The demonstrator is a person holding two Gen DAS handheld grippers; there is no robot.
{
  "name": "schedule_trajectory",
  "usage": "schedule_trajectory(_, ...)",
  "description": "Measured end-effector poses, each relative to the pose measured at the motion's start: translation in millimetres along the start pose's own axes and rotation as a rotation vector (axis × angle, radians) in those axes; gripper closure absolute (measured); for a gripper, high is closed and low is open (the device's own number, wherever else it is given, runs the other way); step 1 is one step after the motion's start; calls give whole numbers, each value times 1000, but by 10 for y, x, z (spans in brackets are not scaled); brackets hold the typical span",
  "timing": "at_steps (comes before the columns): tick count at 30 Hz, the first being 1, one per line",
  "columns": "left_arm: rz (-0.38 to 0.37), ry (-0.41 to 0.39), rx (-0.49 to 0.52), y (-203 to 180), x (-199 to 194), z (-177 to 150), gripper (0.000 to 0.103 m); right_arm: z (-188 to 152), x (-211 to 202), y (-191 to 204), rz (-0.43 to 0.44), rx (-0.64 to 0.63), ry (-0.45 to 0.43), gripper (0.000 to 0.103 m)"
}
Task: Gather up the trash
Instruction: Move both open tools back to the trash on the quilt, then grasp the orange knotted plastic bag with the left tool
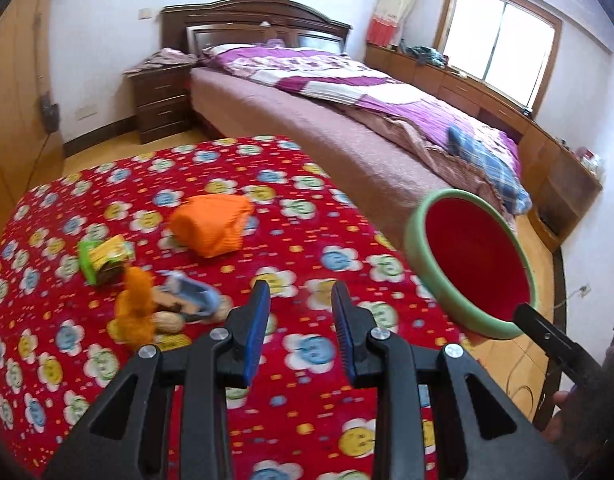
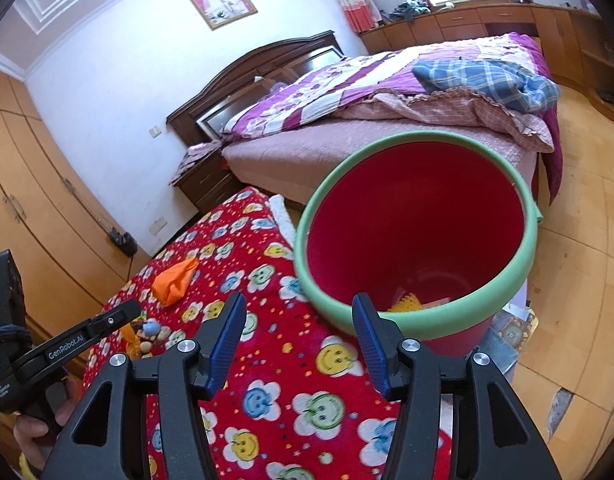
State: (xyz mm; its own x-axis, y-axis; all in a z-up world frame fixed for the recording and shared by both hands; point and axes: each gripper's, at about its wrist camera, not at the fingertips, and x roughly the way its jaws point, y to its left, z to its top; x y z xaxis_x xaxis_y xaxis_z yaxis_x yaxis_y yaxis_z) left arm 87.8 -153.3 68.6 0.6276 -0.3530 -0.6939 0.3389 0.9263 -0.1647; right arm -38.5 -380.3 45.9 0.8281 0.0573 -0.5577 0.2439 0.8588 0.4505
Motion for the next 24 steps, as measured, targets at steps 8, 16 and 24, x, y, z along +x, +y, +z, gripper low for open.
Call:
schedule_trajectory(8,92,4,-85,508,-33,-54,71,-96,118,153,5,-16,36,45)
schedule_trajectory(16,172,28,-177,942,70,-125,64,-166,227,262,4,-34,71,45)
schedule_trajectory(24,227,87,-211,1152,300,-209,64,-209,323,314,-1,-42,98,45)
